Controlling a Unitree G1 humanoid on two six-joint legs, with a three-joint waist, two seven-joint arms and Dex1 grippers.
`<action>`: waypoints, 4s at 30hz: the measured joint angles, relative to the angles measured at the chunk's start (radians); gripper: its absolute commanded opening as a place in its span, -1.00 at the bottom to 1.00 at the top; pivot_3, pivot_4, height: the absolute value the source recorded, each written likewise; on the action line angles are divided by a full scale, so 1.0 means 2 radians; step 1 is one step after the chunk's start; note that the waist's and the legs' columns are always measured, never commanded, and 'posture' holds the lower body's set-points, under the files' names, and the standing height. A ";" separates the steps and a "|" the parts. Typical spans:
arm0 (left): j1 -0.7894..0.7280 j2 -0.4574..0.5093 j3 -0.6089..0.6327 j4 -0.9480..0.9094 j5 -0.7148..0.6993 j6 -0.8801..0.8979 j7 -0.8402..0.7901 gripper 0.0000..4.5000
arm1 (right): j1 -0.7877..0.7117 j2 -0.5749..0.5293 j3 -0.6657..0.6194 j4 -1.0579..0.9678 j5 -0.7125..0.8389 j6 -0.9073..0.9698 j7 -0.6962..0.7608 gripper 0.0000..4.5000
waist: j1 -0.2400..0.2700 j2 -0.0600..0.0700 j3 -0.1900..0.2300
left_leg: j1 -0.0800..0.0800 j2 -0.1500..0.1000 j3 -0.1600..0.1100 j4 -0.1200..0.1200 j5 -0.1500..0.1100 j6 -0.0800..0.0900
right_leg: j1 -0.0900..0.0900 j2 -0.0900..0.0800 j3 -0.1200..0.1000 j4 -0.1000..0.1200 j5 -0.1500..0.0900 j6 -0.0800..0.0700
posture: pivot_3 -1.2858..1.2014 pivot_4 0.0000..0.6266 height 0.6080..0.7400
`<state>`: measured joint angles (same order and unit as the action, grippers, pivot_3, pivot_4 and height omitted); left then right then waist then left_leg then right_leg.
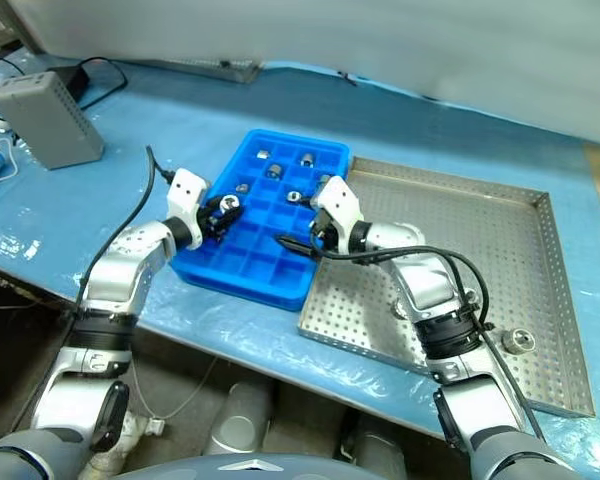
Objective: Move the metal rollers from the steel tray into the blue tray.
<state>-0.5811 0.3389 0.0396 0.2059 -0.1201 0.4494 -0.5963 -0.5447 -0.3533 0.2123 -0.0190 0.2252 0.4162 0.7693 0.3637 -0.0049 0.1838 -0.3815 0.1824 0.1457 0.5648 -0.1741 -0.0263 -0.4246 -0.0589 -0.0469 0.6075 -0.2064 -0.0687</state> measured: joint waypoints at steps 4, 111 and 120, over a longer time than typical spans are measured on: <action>-0.019 -0.013 -0.011 0.030 -0.002 -0.004 -0.004 -0.24 | 0.003 0.001 -0.002 -0.001 -0.002 0.001 -0.015 1.00 | 0.000 0.000 0.000 | 0.000 0.000 0.000 0.000 0.000 0.000 | 0.000 0.000 0.000 0.000 0.000 0.000 | 0.38 -0.52 1.00; -0.063 0.032 -0.025 0.111 -0.008 -0.047 -0.292 -0.08 | 0.069 -0.071 -0.083 -0.178 0.041 0.140 -0.093 1.00 | -0.138 0.004 -0.002 | 0.001 -0.005 0.001 -0.003 -0.001 0.011 | 0.006 -0.007 -0.005 -0.007 0.000 0.003 | 0.33 -0.52 1.00; 0.065 0.061 0.059 -0.083 -0.063 0.044 -0.161 -0.08 | -0.016 -0.038 -0.020 -0.046 0.032 0.048 -0.006 1.00 | -0.073 0.003 -0.002 | -0.006 -0.005 0.000 0.003 -0.002 0.010 | 0.001 -0.009 -0.006 -0.001 0.000 0.002 | 0.47 -0.52 1.00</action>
<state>-0.4520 0.4618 0.1578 0.0407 -0.2455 0.5382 -0.9183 -0.5761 -0.4294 0.1714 -0.1115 0.2883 0.5121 0.7573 0.2182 0.0021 0.1805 -0.3931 0.1728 0.1461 0.5711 -0.1784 -0.0059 -0.4234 -0.0768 -0.0588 0.6059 -0.2068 -0.0642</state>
